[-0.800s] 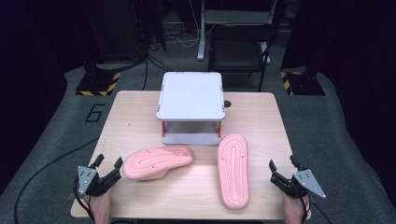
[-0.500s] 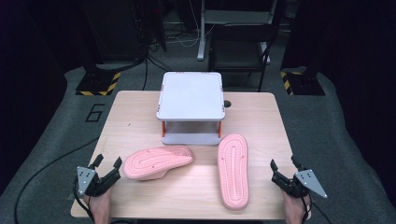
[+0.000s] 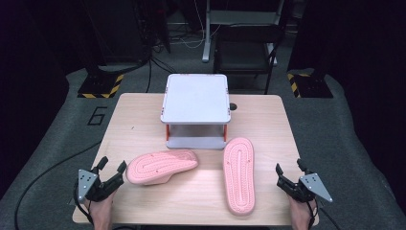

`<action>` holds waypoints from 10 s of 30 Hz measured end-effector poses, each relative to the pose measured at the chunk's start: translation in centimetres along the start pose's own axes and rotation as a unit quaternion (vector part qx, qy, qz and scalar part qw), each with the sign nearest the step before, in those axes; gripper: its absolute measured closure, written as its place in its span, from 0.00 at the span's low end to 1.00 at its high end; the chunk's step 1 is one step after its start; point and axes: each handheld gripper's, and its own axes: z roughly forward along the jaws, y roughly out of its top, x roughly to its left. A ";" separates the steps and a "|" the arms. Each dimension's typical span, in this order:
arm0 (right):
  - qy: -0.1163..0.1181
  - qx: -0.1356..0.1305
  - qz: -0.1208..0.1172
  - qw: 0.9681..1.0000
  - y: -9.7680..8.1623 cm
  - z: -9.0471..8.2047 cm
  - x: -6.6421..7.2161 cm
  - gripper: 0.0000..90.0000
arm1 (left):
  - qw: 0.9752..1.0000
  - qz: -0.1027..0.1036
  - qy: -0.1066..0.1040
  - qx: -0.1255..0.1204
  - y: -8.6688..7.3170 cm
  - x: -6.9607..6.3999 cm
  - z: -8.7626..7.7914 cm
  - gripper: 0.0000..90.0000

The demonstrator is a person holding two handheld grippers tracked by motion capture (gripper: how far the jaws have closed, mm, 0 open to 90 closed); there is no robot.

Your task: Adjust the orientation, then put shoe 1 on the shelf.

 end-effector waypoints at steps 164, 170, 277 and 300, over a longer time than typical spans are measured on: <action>-0.002 -0.001 0.008 1.000 0.4 -0.7 -0.4 0.24 | 0.969 0.047 -0.043 0.240 2.5 -3.8 7.0 0.12; -0.002 -0.002 0.017 1.000 0.3 -0.7 -0.8 0.24 | 0.974 0.037 -0.027 0.221 2.9 -4.4 6.3 0.04; 0.215 0.026 -0.014 0.976 14.1 11.1 8.8 0.28 | 0.973 0.034 -0.049 0.221 1.6 -5.1 9.0 0.89; 0.246 0.109 -0.021 0.963 13.8 19.8 14.0 0.28 | 0.976 -0.003 0.012 0.218 1.2 -10.4 17.4 0.89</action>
